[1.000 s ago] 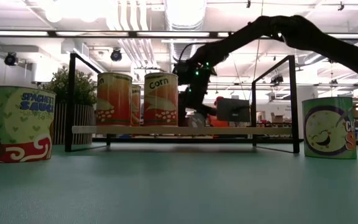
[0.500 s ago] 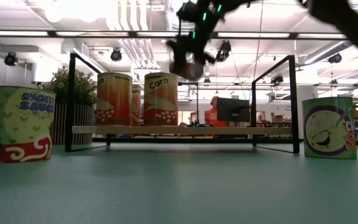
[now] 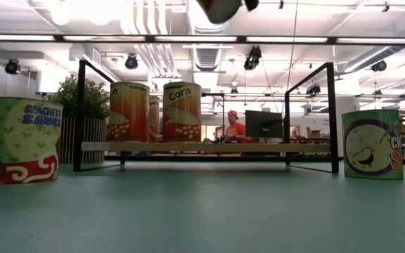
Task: Pick and place cans onto a shelf
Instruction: Put the canned pineapple on the shelf
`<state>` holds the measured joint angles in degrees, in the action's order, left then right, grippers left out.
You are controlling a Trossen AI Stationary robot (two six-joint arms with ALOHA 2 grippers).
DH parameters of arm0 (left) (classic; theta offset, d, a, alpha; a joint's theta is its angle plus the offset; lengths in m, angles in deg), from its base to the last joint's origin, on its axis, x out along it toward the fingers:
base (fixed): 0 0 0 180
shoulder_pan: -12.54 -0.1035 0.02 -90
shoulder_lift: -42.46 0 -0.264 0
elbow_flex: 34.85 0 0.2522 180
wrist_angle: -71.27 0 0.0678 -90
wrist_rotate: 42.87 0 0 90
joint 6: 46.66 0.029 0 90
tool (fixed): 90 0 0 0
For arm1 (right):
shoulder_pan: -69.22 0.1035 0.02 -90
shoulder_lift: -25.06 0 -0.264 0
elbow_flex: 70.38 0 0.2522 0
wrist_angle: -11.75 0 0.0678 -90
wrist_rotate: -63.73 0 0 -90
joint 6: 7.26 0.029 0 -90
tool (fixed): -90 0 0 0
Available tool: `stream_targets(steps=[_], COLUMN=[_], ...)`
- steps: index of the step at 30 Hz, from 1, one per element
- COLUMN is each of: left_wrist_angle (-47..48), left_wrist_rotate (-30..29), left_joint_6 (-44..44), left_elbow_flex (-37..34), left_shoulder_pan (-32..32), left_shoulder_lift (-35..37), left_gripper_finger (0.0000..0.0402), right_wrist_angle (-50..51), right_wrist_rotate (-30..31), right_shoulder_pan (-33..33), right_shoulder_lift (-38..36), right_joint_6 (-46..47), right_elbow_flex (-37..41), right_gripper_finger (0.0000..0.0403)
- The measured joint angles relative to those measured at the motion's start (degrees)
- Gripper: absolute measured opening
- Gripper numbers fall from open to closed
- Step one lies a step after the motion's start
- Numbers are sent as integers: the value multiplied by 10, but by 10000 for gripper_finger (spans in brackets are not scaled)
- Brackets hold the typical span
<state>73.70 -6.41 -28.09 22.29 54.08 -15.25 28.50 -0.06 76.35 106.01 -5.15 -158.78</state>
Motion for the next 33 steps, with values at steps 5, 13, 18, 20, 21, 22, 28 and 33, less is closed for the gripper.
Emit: stream_targets(steps=[5,13,18,20,21,22,28,33], left_wrist_angle=[-16,-27,-32,-33,-34,-37,-90,-220], left_wrist_rotate=[0,0,0,0,0,0,43,66], left_joint_6=[1,-2,-25,-35,-42,-49,-82,-57], left_elbow_flex=[0,0,0,0,0,0,0,0], left_shoulder_pan=[0,0,0,0,0,0,0,0], left_shoulder_lift=[0,0,-1,-2,-2,-2,-32,-102], left_gripper_finger=[1,1,1,1,1,1,1,1], right_wrist_angle=[-279,-634,-780,-826,-850,-871,-916,-905], right_wrist_rotate=[33,38,41,40,42,46,94,114], right_shoulder_pan=[107,212,243,250,253,255,269,270], right_shoulder_lift=[-20,65,161,202,222,238,285,276], right_joint_6=[-77,-152,-163,-168,-175,-184,-255,-296], right_elbow_flex=[176,340,359,358,355,349,320,307], right_gripper_finger=[284,285,285,285,285,285,286,286])
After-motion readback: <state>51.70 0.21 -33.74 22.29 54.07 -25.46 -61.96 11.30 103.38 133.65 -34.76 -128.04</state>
